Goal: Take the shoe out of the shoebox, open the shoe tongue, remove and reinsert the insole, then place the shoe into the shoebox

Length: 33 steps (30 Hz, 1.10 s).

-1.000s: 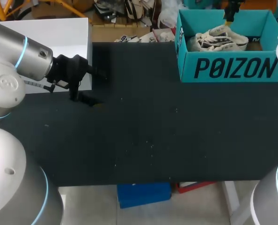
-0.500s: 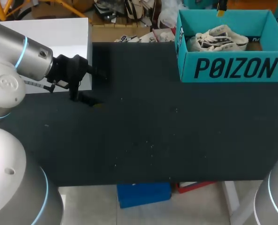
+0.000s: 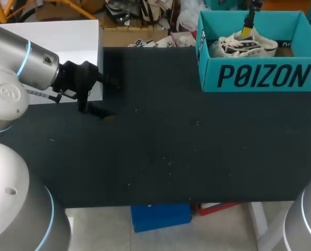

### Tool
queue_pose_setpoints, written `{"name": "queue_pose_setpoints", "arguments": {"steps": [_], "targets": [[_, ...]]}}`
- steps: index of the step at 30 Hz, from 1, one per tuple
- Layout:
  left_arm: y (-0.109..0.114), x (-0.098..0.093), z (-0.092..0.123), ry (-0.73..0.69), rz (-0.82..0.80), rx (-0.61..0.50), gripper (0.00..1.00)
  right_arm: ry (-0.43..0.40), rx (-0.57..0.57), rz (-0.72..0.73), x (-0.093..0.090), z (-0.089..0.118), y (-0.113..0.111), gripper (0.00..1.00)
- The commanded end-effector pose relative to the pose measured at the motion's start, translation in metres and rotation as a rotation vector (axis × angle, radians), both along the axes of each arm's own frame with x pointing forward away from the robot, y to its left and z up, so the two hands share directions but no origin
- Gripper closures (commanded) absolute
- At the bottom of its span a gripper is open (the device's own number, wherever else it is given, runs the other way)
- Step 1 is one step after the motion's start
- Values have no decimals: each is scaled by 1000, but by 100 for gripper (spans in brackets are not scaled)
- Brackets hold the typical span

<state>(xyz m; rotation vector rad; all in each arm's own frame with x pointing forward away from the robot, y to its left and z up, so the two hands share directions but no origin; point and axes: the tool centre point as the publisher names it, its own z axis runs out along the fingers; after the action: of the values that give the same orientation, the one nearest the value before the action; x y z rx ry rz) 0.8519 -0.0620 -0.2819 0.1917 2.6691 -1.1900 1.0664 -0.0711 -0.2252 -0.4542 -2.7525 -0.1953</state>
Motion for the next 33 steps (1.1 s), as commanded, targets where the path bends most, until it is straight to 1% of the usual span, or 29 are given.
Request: {"name": "queue_pose_setpoints", "arguments": {"steps": [1,4,5,7,8,9,10,13,27,29,30,33], "targets": [[0,-1,0,0,2,4,0,-804,-238,-67,-101,16,24,40],[0,-1,0,0,2,4,0,-860,-269,-13,-121,17,33,43],[0,-1,0,0,2,4,0,-881,-272,-6,-126,18,37,46],[0,-1,0,0,2,4,0,-912,-281,-1,-138,17,42,41],[0,-1,0,0,2,4,0,-920,-277,-3,-143,16,44,33],[0,-1,0,0,2,4,0,-937,-279,-3,-149,14,46,13],[0,-1,0,0,2,4,0,-945,-276,-7,-153,13,48,0],[0,-1,0,0,2,4,0,-954,-275,-21,-165,13,55,0],[0,-1,0,0,2,4,0,-957,-276,-21,-165,13,55,0],[0,-1,0,0,2,4,0,-968,-263,27,-162,8,65,0],[0,-1,0,0,2,4,0,-958,-277,50,-162,6,69,0],[0,-1,0,0,2,4,0,-933,-256,64,-164,1,83,0]]}}
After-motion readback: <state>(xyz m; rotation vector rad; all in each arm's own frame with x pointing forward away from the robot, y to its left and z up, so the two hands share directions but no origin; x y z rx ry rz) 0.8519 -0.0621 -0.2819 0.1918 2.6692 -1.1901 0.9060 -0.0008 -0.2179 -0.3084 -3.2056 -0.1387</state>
